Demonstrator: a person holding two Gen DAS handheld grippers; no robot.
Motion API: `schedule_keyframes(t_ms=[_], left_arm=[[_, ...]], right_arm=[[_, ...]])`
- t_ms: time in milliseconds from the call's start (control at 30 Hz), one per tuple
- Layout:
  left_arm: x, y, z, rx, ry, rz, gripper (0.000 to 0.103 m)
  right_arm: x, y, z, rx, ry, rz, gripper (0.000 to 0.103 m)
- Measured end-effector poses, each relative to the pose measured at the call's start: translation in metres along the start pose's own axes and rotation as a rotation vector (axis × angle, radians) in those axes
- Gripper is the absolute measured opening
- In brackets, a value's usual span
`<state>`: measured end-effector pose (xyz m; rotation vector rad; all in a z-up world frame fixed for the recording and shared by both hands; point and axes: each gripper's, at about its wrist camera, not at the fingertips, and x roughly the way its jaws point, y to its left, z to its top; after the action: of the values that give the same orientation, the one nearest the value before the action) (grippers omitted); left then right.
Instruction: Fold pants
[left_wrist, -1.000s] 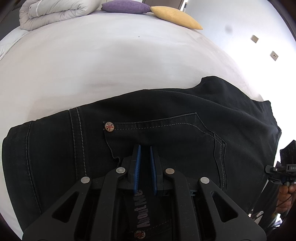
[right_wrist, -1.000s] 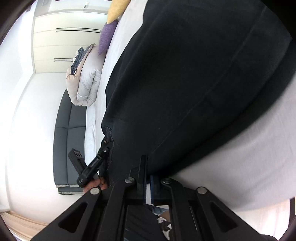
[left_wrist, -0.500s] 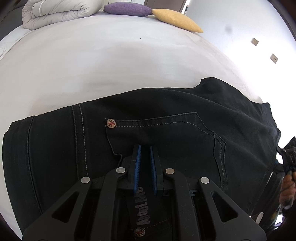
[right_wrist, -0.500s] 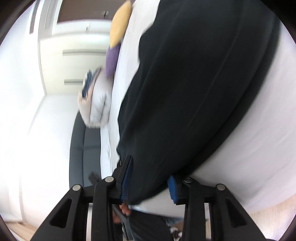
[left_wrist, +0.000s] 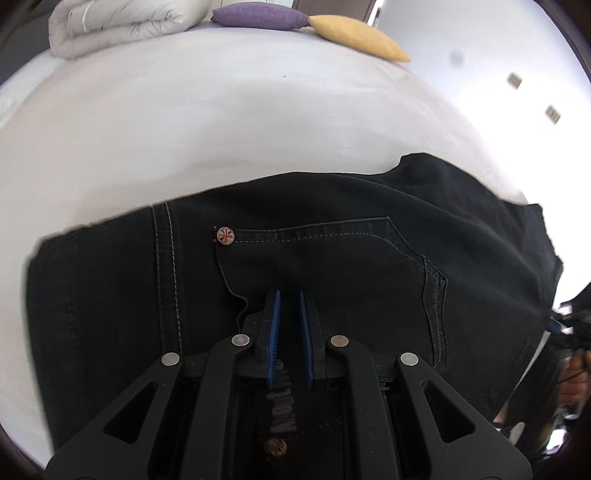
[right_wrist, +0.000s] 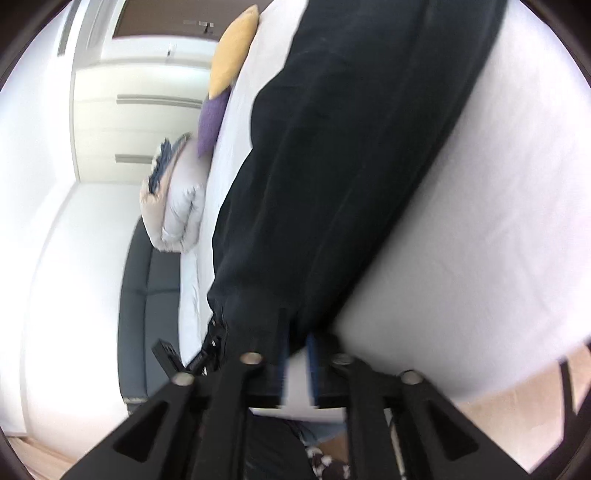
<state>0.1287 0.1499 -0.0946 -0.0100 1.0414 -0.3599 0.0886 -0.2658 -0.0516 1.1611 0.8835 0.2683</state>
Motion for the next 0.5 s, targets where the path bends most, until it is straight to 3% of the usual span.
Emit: schedule_keyframes(t_ms=[33, 100, 200, 300, 433, 500], left_arm=[[-0.004, -0.005, 0.001, 0.014, -0.009, 0.013, 0.01], [-0.016, -0.021, 0.007, 0.036, -0.048, -0.011, 0.01], [-0.018, -0.047, 0.019, 0.059, -0.08, -0.062, 0.01], [0.002, -0.084, 0.028, 0.097, -0.059, -0.119, 0.01], [0.035, -0.113, 0.025, 0.13, -0.014, -0.138, 0.01], [0.045, -0.113, 0.018, 0.136, -0.018, -0.132, 0.01]], right_arm=[[-0.011, 0.011, 0.0, -0.058, -0.018, -0.037, 0.047], [-0.032, 0.03, 0.004, -0.165, -0.063, -0.077, 0.047], [-0.028, 0.057, 0.025, -0.197, -0.066, 0.002, 0.043], [0.022, 0.082, 0.034, -0.248, 0.065, 0.049, 0.032], [0.098, 0.089, 0.041, -0.218, 0.245, -0.071, 0.021], [0.116, 0.077, 0.057, -0.155, 0.253, -0.112, 0.016]])
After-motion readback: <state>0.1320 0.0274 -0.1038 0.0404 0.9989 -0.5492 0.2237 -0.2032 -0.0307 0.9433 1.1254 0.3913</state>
